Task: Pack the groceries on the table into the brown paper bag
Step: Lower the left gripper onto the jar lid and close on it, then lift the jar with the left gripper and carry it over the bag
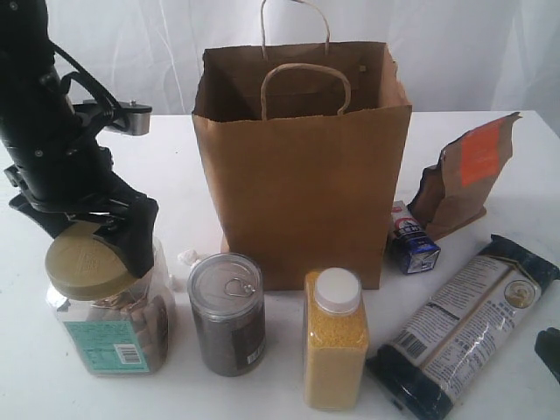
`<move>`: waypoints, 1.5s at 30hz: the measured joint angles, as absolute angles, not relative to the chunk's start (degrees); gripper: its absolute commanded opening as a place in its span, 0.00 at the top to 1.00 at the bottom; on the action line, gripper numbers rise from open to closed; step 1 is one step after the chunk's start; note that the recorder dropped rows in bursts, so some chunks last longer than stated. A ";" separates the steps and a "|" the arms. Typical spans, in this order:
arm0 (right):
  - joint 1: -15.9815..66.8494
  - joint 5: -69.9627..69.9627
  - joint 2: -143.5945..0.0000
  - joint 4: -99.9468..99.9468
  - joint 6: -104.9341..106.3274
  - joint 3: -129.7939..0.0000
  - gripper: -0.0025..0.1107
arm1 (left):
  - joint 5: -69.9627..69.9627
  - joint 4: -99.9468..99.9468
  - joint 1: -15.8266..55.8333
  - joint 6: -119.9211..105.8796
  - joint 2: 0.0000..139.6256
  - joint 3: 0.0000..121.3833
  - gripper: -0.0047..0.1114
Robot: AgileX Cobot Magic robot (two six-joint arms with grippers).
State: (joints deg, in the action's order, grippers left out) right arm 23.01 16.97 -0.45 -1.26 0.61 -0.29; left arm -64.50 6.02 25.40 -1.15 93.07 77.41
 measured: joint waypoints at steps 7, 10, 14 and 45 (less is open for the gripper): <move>23.01 16.97 -0.45 -1.26 0.61 -0.29 0.98 | -64.50 6.02 25.40 -1.15 93.16 77.54 0.16; 23.01 16.97 -0.45 -1.26 0.61 -0.29 0.98 | -64.50 6.02 25.40 -1.28 93.16 77.54 0.32; 23.01 16.97 -0.45 -1.26 0.61 -0.29 0.98 | -64.50 5.87 25.40 -1.37 93.16 77.54 0.69; 23.01 16.97 -0.45 -1.26 0.61 -0.29 0.98 | -64.94 0.00 25.40 -5.35 81.69 104.10 0.96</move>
